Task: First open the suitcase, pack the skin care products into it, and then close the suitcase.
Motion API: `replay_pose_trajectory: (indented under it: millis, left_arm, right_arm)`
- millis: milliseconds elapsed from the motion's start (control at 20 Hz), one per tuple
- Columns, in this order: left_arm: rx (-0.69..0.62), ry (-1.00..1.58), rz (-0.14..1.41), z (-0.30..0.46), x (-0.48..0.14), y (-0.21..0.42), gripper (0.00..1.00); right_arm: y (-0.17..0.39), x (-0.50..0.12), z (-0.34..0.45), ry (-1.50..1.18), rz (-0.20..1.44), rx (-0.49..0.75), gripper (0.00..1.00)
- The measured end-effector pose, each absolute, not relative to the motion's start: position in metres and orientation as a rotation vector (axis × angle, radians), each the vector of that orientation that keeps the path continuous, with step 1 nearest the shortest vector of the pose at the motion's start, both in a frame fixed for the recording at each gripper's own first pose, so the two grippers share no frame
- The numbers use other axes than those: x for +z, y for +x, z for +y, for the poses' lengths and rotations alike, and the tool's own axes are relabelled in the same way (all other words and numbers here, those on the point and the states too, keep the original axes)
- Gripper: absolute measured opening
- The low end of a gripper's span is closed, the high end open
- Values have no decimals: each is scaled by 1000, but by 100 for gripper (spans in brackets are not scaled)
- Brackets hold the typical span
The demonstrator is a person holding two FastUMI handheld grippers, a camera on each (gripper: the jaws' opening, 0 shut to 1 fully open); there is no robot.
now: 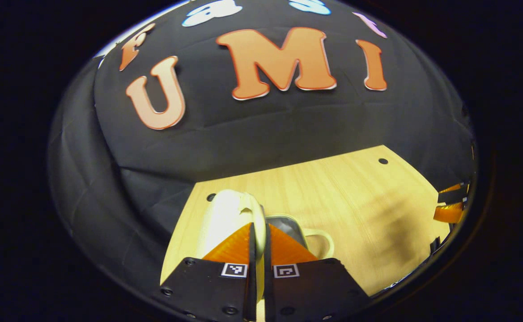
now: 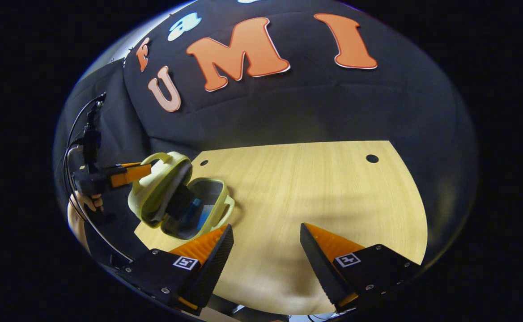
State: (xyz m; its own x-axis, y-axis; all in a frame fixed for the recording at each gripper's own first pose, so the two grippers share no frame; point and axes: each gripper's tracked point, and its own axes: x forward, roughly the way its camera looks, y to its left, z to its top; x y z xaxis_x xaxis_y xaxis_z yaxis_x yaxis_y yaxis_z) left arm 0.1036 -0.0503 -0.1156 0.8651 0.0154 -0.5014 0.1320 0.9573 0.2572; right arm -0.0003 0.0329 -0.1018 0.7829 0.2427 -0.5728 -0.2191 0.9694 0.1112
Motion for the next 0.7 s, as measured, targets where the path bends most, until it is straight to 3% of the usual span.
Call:
replay_pose_trajectory:
  millis: [450,700]
  left_arm:
    - [-200,297,699,-133,-246,94,7]
    - [-198,307,760,-147,-299,90,7]
  right_arm:
    - [-13,-110,-10,30,635,185,96]
    - [-18,-112,-21,26,641,163,96]
